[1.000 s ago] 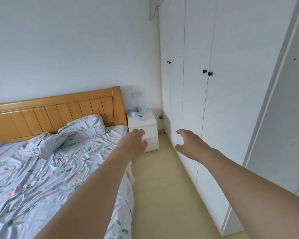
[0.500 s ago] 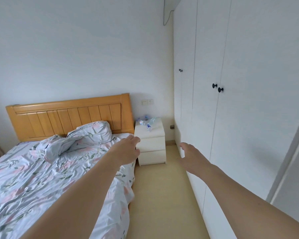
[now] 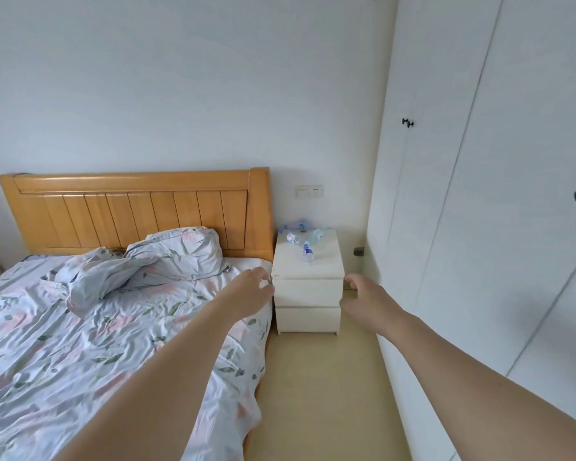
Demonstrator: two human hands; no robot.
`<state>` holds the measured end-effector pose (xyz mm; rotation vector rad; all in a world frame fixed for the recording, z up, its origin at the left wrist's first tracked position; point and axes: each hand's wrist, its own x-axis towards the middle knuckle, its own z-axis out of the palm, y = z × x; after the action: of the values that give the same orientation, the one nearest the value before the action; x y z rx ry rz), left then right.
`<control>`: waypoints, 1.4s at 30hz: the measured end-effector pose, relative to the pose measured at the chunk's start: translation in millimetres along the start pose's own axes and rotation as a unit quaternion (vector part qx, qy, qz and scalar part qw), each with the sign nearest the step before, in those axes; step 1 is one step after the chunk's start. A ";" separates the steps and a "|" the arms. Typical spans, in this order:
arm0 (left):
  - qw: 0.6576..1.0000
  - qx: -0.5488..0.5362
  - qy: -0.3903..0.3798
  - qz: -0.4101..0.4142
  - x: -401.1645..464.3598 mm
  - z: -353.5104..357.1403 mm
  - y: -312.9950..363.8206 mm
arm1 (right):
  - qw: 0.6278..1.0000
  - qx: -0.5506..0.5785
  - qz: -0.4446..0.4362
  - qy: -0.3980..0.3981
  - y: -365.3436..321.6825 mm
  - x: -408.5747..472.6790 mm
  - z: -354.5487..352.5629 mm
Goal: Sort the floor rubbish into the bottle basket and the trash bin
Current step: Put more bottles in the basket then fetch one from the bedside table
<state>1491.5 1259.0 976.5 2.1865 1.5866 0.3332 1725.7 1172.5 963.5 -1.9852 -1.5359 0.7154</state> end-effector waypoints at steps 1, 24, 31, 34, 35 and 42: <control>1.000 -0.022 0.000 -0.021 31.3 -1.0 -9.0 | 1.000 0.002 0.004 0.000 -1.5 29.8 0.9; 0.974 -0.161 0.005 -0.156 502.9 40.3 16.1 | 0.989 0.086 0.113 -0.051 98.3 514.6 -37.0; 0.935 -0.248 0.001 -0.253 622.2 51.8 -15.4 | 0.980 0.086 0.147 -0.106 107.3 638.5 -12.4; 0.926 -0.257 -0.021 -0.276 692.2 70.0 -48.0 | 0.974 0.077 0.172 -0.128 117.1 701.5 13.2; 0.920 -0.266 -0.028 -0.287 708.7 74.8 -55.3 | 0.972 0.073 0.180 -0.132 117.6 715.6 18.9; 0.838 -0.351 -0.110 -0.403 890.9 146.1 -127.1 | 0.947 0.085 0.264 -0.161 133.1 872.6 118.3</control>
<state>1732.5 2107.1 744.4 0.8685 1.7190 0.3056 1924.8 2002.2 708.4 -2.2409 -1.0464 1.3960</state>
